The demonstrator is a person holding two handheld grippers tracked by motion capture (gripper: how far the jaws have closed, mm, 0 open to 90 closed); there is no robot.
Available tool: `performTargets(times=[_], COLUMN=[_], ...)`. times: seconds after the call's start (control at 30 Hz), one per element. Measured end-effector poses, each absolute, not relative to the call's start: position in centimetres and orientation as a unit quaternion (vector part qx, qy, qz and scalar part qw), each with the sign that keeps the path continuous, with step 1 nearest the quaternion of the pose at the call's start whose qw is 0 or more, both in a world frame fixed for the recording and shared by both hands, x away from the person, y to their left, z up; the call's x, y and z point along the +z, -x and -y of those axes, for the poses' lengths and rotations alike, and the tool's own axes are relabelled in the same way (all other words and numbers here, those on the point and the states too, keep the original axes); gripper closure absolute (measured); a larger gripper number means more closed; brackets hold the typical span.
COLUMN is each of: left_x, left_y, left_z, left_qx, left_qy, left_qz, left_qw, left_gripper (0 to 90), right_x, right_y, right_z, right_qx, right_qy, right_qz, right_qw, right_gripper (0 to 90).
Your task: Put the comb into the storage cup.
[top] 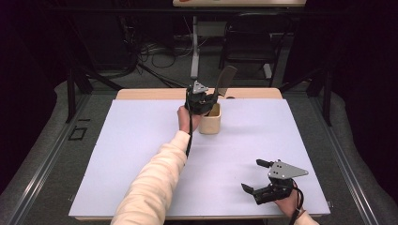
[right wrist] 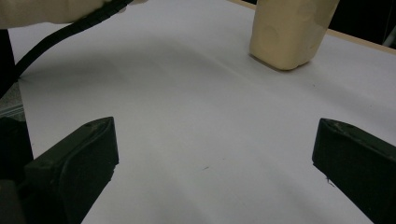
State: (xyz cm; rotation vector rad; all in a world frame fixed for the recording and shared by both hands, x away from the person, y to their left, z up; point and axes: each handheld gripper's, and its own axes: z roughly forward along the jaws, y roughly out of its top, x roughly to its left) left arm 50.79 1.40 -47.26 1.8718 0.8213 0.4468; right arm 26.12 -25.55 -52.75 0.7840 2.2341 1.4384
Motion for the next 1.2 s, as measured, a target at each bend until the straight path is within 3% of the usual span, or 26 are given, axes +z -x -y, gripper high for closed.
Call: performTargets(times=[1.2], left_x=[-47.82], left_y=[-50.30], left_z=[-1.39], left_qx=[0.186], left_qy=[-0.801], left_qz=[-0.320], left_qw=[0.470], left_gripper=[72.5], right_x=[-52.76], right_y=[-26.13], right_z=[25.54], right_qx=[0.510], right_qy=[-0.278], right_qz=[-0.793], right_qw=[0.185], right_gripper=[0.0])
